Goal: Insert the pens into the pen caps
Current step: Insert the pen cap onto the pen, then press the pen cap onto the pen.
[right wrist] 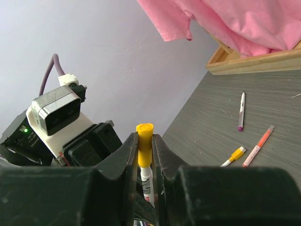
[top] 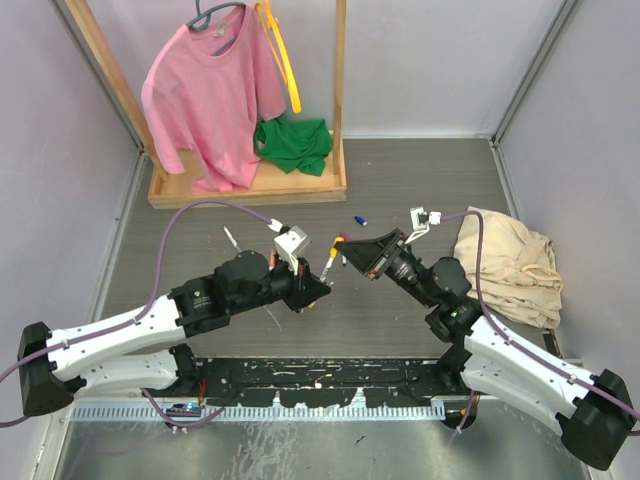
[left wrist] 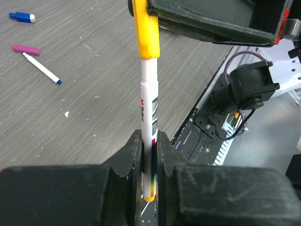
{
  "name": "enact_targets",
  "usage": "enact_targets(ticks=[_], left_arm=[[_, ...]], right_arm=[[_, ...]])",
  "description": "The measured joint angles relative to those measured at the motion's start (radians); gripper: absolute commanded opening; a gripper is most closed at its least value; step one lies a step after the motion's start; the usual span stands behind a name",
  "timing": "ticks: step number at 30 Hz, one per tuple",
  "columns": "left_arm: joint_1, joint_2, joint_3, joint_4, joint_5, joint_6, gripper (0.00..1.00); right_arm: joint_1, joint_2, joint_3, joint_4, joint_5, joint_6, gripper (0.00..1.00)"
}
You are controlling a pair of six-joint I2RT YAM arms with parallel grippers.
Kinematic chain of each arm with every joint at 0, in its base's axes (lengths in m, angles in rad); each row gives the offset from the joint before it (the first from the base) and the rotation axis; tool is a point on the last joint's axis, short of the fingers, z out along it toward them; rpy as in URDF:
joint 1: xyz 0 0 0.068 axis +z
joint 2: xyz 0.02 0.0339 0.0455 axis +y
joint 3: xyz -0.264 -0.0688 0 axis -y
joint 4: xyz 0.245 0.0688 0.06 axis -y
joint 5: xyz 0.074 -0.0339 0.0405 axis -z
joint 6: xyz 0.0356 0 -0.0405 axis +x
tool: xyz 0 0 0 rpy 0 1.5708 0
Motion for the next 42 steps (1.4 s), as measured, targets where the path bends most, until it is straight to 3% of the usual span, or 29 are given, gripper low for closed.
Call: enact_targets(ticks=[8, 15, 21, 29, 35, 42], left_arm=[[-0.003, 0.013, 0.001, -0.024, -0.010, 0.000, 0.00], [-0.007, 0.016, 0.009, -0.040, -0.017, 0.000, 0.00], [-0.005, 0.018, 0.039, -0.022, -0.041, 0.000, 0.00], [-0.005, 0.005, 0.046, -0.015, -0.053, 0.000, 0.00], [-0.005, -0.011, 0.046, -0.016, -0.050, 0.000, 0.00], [-0.005, -0.011, 0.046, -0.015, -0.005, 0.000, 0.00]], right_arm=[[0.026, -0.006, -0.059, 0.050, -0.002, -0.006, 0.03], [0.060, -0.008, -0.071, 0.061, 0.019, -0.040, 0.28], [0.089, -0.006, -0.071, 0.016, 0.000, -0.060, 0.43], [0.090, -0.080, -0.039, -0.148, 0.020, -0.114, 0.55], [0.091, -0.129, 0.098, -0.293, 0.081, -0.164, 0.58], [0.091, -0.077, 0.266, -0.397, 0.143, -0.196, 0.58]])
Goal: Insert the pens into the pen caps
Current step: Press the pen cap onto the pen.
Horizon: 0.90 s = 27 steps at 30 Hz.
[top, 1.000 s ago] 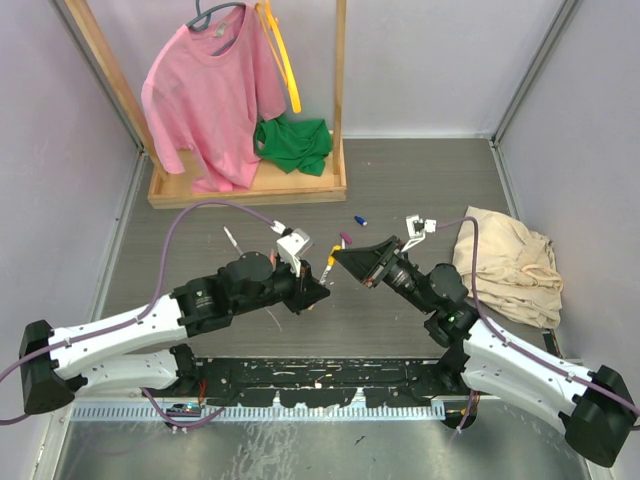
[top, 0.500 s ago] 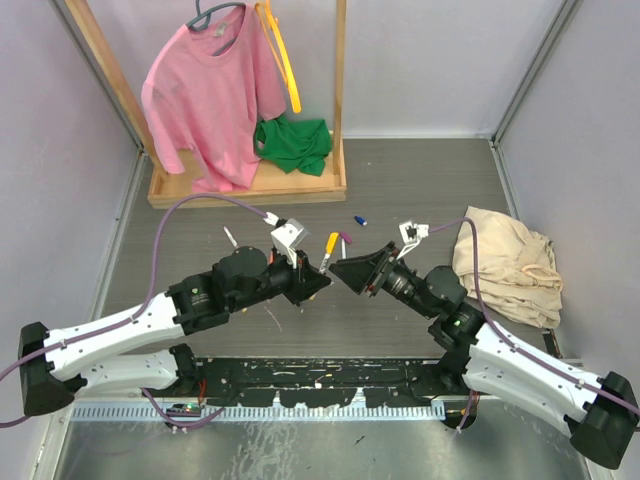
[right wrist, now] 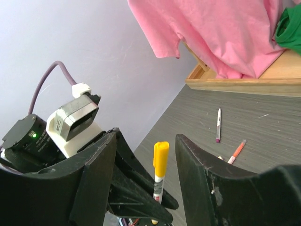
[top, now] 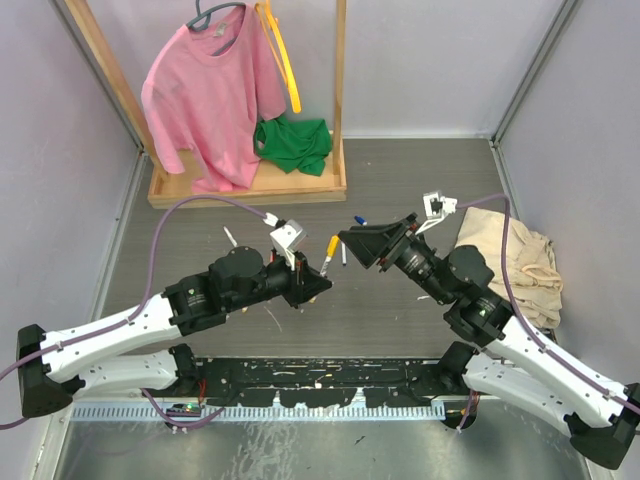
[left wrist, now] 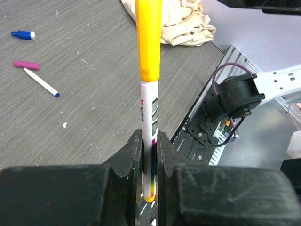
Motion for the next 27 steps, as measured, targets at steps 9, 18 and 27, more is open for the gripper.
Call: enact_targets(ticks=[9, 18, 27], left_arm=[[0.000, 0.000, 0.000, 0.005, 0.044, 0.000, 0.00], [0.000, 0.000, 0.000, 0.008, 0.044, 0.000, 0.00], [0.000, 0.000, 0.000, 0.009, 0.044, 0.000, 0.00]], right_arm=[[0.000, 0.108, 0.057, -0.046, -0.011, -0.014, 0.54], [0.000, 0.109, 0.057, -0.054, -0.061, -0.014, 0.48], [0.000, 0.109, 0.056, -0.053, -0.084, -0.011, 0.33]])
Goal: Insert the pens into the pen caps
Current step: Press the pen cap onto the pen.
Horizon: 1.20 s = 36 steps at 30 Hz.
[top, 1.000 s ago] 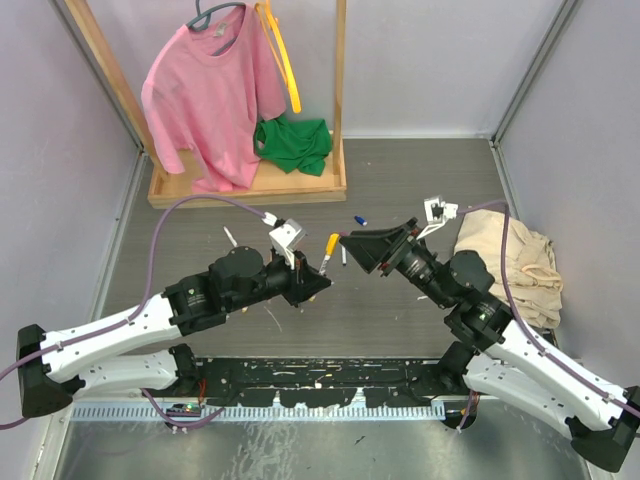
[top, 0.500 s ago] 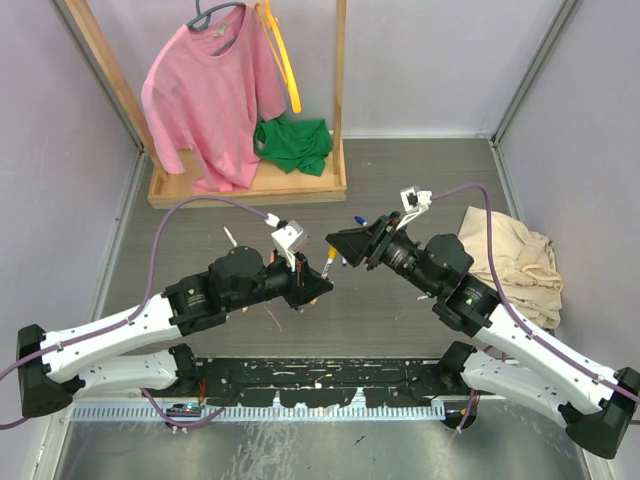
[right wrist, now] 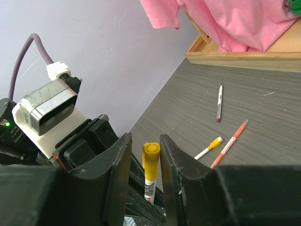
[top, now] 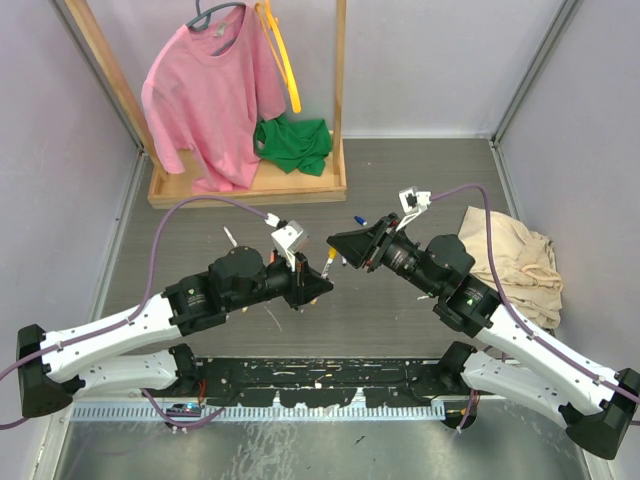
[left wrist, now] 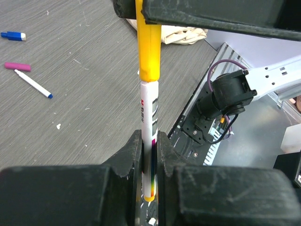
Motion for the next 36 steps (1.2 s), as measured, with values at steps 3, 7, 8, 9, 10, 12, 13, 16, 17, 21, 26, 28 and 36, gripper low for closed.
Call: enact_targets(ticks=[3, 7, 8, 9, 10, 12, 13, 16, 17, 21, 26, 28, 36], left_arm=[[0.000, 0.000, 0.000, 0.002, 0.000, 0.000, 0.00], [0.000, 0.000, 0.000, 0.005, 0.000, 0.000, 0.00], [0.000, 0.000, 0.002, 0.002, 0.000, 0.000, 0.00], [0.000, 0.000, 0.005, -0.002, 0.000, -0.001, 0.00], [0.000, 0.000, 0.008, -0.006, 0.000, -0.003, 0.00], [0.000, 0.003, 0.026, -0.028, -0.001, -0.007, 0.00], [0.000, 0.003, 0.032, -0.034, -0.002, -0.008, 0.00], [0.000, 0.003, 0.063, -0.063, -0.005, -0.010, 0.00], [0.000, 0.003, 0.076, -0.077, -0.006, -0.011, 0.00], [-0.009, 0.003, 0.126, -0.124, 0.011, -0.023, 0.00], [-0.019, 0.003, 0.140, -0.143, 0.035, -0.042, 0.00], [-0.022, 0.003, 0.145, -0.171, 0.043, -0.050, 0.00], [-0.035, 0.003, 0.153, -0.304, 0.084, -0.053, 0.00]], right_arm=[[0.000, 0.000, -0.002, 0.001, -0.001, 0.000, 0.22], [-0.002, 0.001, -0.006, 0.004, 0.000, 0.002, 0.06], [-0.002, 0.002, -0.006, 0.005, -0.002, 0.000, 0.03], [-0.002, 0.005, -0.006, 0.008, -0.003, -0.002, 0.00], [-0.002, 0.007, -0.006, 0.011, -0.003, -0.004, 0.00], [-0.002, 0.011, -0.005, 0.023, -0.006, -0.004, 0.00], [-0.002, 0.011, -0.005, 0.029, -0.006, -0.004, 0.00], [0.014, 0.003, -0.006, 0.049, 0.011, -0.009, 0.00], [0.027, -0.002, -0.007, 0.055, 0.028, -0.014, 0.00], [0.132, -0.015, -0.010, 0.077, 0.161, -0.058, 0.00], [0.277, -0.027, -0.037, 0.127, 0.355, -0.103, 0.00], [0.329, -0.026, -0.056, 0.143, 0.424, -0.109, 0.00], [0.523, -0.004, -0.121, 0.195, 0.676, -0.091, 0.00]])
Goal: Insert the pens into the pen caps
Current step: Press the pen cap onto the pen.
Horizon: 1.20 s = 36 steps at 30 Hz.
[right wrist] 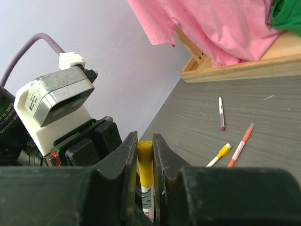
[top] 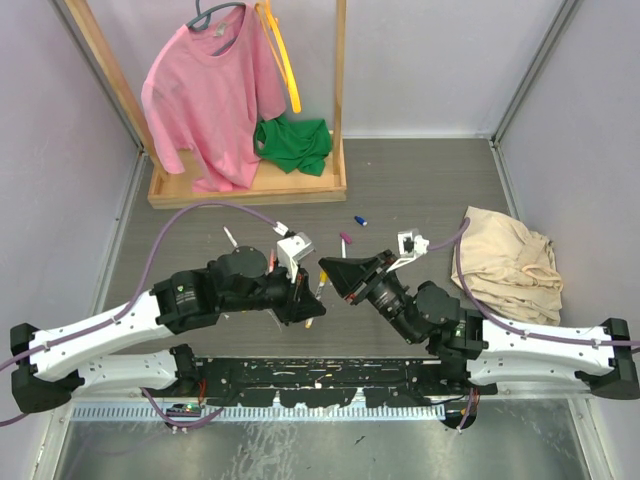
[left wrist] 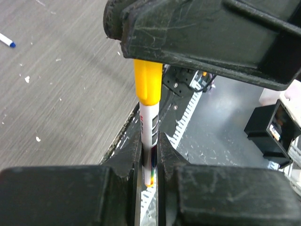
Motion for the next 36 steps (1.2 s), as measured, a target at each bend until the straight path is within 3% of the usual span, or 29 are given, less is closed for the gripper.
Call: enact_targets(ticks=[6, 15, 28, 36], left_arm=[[-0.006, 0.000, 0.000, -0.082, 0.028, 0.000, 0.00], [-0.006, -0.008, 0.000, -0.101, 0.029, 0.002, 0.00], [0.014, -0.003, 0.062, 0.001, 0.020, 0.064, 0.00], [0.037, 0.012, 0.058, 0.014, -0.011, 0.046, 0.00]], right_arm=[[0.083, 0.009, -0.063, 0.042, 0.117, 0.070, 0.00], [0.108, 0.007, -0.068, 0.041, 0.177, 0.087, 0.01], [0.163, -0.007, 0.214, -0.279, 0.238, -0.188, 0.40], [0.176, -0.004, 0.318, -0.357, 0.248, -0.330, 0.49]])
